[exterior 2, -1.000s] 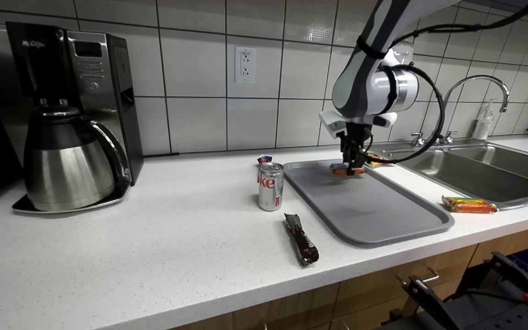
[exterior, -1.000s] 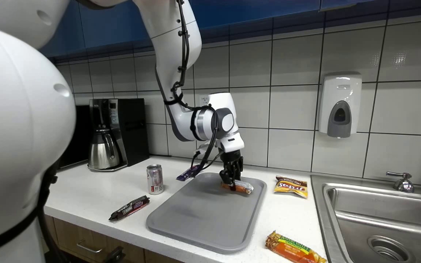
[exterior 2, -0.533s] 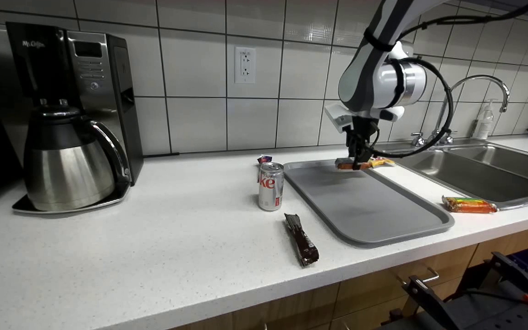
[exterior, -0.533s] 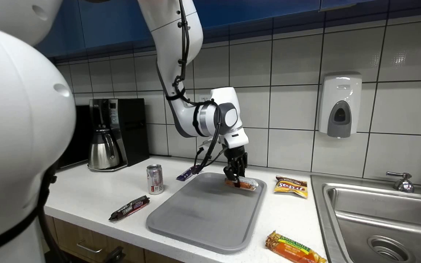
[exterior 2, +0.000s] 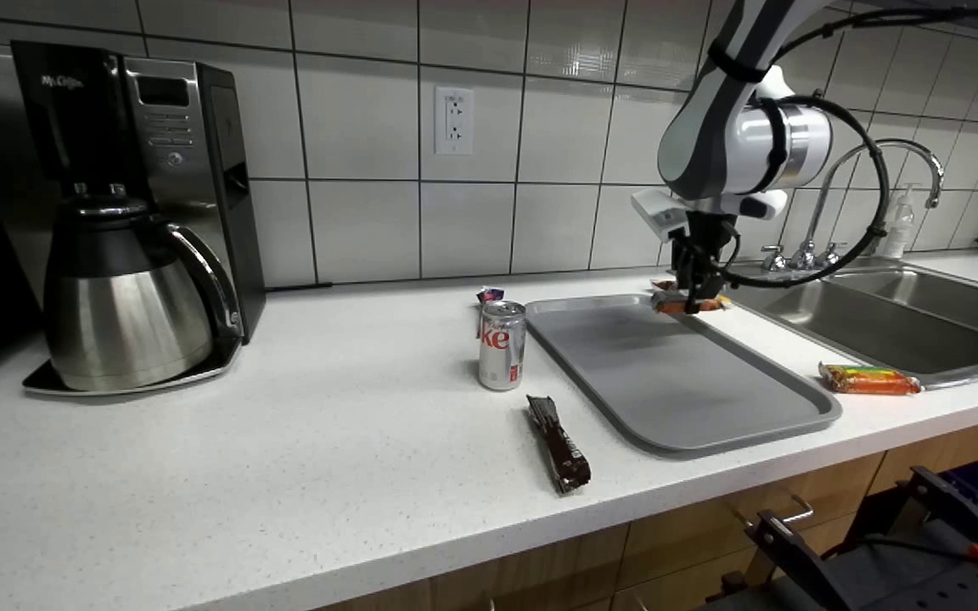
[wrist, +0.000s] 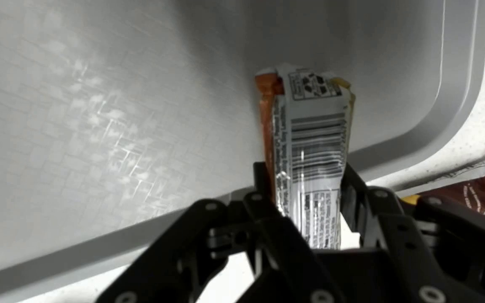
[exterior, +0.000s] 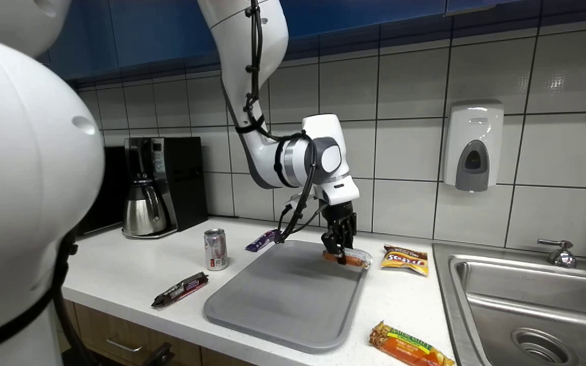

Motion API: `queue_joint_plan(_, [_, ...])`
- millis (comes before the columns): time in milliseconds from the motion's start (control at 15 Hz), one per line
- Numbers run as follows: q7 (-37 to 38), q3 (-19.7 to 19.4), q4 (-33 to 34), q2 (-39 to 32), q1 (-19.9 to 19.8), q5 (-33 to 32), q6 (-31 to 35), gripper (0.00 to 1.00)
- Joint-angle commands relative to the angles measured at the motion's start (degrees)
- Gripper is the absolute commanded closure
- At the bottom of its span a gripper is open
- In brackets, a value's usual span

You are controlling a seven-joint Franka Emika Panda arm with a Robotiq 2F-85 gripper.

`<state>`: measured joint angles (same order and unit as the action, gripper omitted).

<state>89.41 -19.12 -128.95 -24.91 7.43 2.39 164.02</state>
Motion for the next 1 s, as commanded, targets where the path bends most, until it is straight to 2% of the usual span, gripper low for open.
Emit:
queue_joint_plan(0, [-2.8,-0.8,-3.5,4.4,-1.9,-1.0,-1.2,0.84])
queue_joint_plan(467, [-6.4,-2.5,-5.6,6.5,-5.3,-0.9,-1.3,0.84])
queue_joint_plan(933, [-9.1,-5.0,-5.9,5.7,-7.6,-1.3,-1.8,0.84])
